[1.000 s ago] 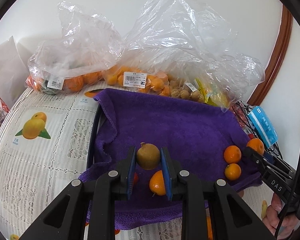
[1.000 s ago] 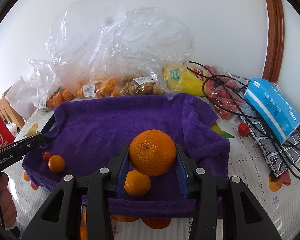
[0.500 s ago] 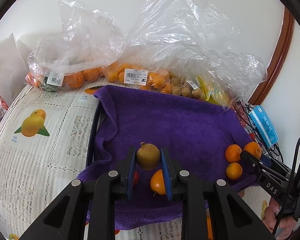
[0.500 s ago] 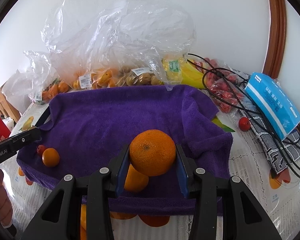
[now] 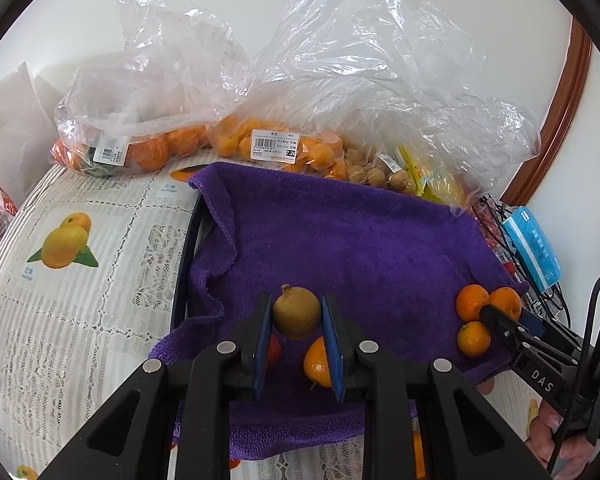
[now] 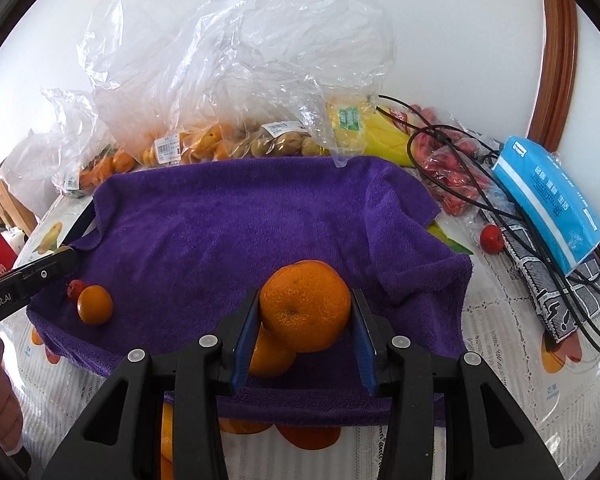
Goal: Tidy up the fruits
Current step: 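Lower both held fruits onto the purple towel and open both grippers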
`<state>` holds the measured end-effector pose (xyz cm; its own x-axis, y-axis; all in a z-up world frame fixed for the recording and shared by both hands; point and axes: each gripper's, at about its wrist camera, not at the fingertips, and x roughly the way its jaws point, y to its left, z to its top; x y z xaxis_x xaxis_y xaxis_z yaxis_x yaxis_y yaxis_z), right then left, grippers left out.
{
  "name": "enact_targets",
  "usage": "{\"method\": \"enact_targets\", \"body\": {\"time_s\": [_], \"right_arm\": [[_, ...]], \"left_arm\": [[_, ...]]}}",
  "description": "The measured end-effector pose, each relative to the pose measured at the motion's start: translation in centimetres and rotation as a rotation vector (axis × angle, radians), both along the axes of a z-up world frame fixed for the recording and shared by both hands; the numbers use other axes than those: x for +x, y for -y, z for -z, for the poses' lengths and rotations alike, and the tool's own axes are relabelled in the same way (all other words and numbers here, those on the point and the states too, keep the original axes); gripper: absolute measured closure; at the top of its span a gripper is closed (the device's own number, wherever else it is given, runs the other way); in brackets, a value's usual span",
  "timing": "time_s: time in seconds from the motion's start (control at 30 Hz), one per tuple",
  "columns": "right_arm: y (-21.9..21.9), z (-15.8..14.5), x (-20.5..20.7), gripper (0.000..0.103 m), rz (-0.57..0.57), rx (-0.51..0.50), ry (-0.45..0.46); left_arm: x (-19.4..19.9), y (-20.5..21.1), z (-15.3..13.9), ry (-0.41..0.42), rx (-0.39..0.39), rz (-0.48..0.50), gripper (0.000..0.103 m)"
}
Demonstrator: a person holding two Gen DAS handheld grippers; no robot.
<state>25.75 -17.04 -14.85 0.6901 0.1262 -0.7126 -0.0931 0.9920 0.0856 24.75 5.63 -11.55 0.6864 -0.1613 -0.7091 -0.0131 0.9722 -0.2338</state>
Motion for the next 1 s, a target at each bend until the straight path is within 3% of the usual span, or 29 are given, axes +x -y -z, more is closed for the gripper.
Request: {"method": "enact_targets", "body": {"time_s": [0.47, 0.8, 1.0], "right_arm": [[-0.2, 0.2, 0.2, 0.060, 0.004, -0.047, -0.008], [-0.1, 0.2, 0.1, 0.059, 0.011, -0.059, -0.001], [-0.4, 0.3, 0.1, 0.050, 0.002, -0.076, 0.015]], "left_arm": [[0.6, 0.2, 1.0, -0.056, -0.013, 0.002, 0.080], [0.4, 1.3, 1.2, -0.044, 0.036, 0.024, 0.079], [0.3, 1.3, 1.4, -0.042, 0.029, 0.024, 0.079]]}}
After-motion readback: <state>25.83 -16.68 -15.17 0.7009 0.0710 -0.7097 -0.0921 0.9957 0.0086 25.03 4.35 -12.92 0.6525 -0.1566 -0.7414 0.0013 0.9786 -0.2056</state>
